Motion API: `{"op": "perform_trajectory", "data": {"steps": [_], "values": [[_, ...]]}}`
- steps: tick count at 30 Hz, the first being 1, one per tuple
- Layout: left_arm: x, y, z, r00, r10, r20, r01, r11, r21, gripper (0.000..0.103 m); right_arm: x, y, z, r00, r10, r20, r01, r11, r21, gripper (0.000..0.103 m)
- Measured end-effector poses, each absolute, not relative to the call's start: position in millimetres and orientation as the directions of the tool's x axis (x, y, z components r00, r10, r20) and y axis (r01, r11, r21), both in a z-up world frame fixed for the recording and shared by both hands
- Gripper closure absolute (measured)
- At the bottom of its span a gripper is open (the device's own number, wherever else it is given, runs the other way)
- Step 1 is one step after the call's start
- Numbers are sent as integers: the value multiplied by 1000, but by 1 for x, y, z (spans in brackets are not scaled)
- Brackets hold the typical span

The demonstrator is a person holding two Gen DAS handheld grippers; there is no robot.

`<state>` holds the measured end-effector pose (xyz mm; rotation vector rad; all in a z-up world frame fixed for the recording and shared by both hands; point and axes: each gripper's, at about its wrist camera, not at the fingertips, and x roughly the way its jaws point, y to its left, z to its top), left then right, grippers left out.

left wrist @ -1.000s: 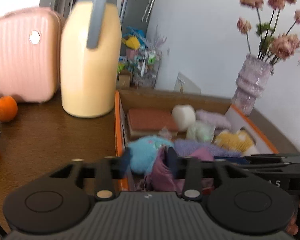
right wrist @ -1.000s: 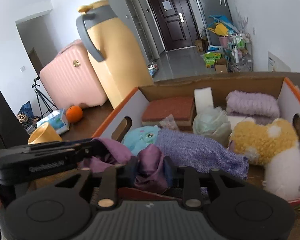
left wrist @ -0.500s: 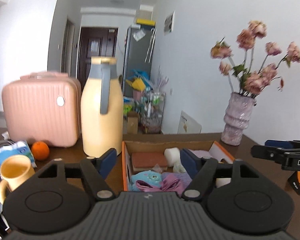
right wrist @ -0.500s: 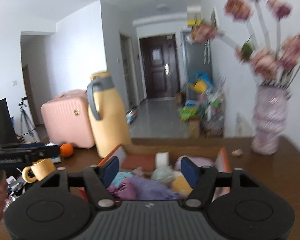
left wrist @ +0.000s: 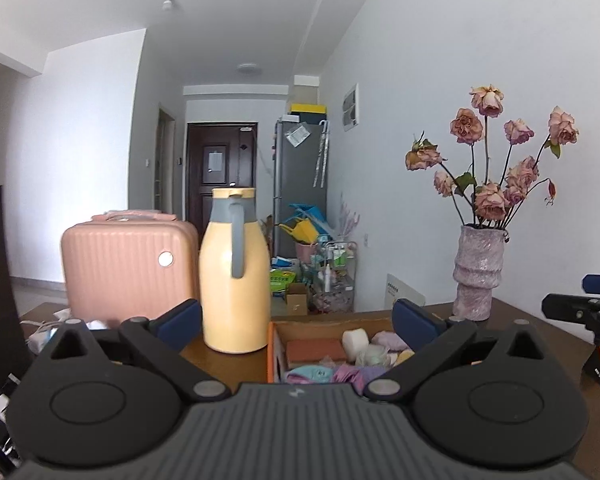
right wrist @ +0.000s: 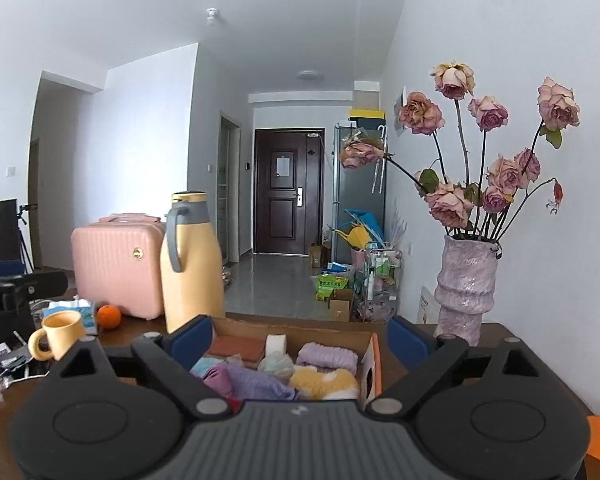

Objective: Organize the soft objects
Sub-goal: 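Withdraw both grippers from the box back over the table, then lower both grippers onto the blue milk carton and close on it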

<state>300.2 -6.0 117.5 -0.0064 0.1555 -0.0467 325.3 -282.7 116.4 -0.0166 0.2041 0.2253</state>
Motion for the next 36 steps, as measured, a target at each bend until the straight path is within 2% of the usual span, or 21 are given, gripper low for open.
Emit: {"op": "perform_trajectory", "data": {"steps": [6,11,16,20,24,27,29,32,36], "values": [[259,-7,99,989,-8,-150,7,1000,-6,0,282,-284,99,963,217,-160,-216,976,25,4],[208,-9,72,989,-13,-144,10,1000,-26,0,225,-283,68,965,232,-120,-237,971,-25,0],[171,-14,34,977,-1,-212,-13,998,-65,0,188,-277,33,940,241,-240,-253,967,-16,0],[166,-17,14,958,-13,-288,6,1000,-24,0,164,-278,7,931,267,-251,-270,963,22,0],[172,-19,12,951,-46,-305,37,999,-35,0,164,-285,-2,905,320,-280,-315,947,64,1],[184,-21,10,945,-54,-322,40,998,-49,0,178,-285,-5,895,306,-325,-293,952,90,2],[198,-23,6,933,-68,-353,50,997,-59,0,196,-287,-9,881,288,-375,-265,958,114,6],[227,-29,-1,913,-86,-398,66,996,-62,0,228,-294,-16,861,273,-430,-221,961,168,7],[278,-36,-8,877,-172,-448,117,982,-146,3,279,-303,-20,835,302,-460,-213,948,235,7]]}}
